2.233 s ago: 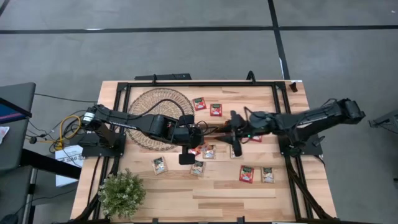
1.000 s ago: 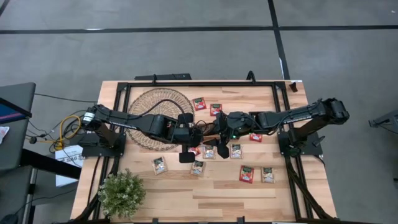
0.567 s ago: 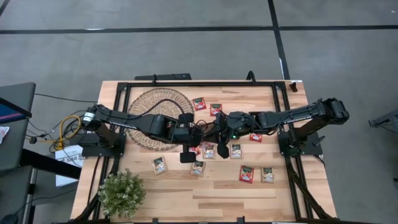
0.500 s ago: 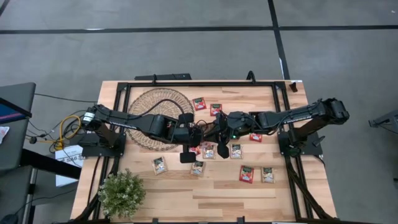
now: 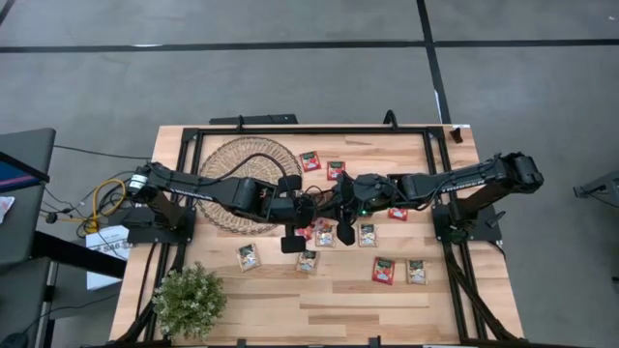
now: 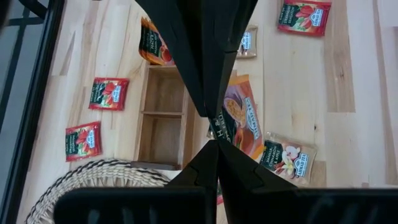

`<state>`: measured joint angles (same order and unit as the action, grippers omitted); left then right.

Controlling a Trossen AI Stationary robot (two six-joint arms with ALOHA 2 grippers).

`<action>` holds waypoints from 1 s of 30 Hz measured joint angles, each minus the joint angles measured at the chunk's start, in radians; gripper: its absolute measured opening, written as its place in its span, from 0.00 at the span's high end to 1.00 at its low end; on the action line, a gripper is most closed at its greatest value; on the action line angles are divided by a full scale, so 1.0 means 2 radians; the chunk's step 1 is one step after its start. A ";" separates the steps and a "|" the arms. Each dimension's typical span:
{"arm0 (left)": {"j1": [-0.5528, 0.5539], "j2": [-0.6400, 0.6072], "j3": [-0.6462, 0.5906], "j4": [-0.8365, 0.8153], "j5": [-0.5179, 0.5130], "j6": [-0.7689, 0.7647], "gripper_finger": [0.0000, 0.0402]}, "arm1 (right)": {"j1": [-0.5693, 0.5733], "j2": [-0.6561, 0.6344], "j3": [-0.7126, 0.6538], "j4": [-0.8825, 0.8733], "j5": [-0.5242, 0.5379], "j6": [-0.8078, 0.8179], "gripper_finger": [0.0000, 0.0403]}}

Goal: Pick & Place Tea
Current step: Put the orange tea bag into the right section of the wooden organizer

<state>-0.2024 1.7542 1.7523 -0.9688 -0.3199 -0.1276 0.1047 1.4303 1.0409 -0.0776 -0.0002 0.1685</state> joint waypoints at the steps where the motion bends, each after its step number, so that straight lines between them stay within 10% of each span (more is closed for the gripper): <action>1: 0.000 0.000 0.000 0.000 0.000 0.000 1.00 | 0.000 0.000 0.000 0.000 0.000 0.000 1.00; 18: 0.000 0.000 0.000 -0.017 -0.065 0.016 0.62 | 0.000 -0.005 0.000 -0.061 0.078 0.027 1.00; 30: 0.021 0.000 -0.001 -0.102 -0.084 -0.027 0.58 | 0.046 -0.067 -0.042 -0.201 0.273 0.104 1.00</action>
<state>-0.1606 1.7546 1.7494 -1.1724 -0.4876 -0.1822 0.1962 1.2959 0.9567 -0.4795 0.5452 0.3766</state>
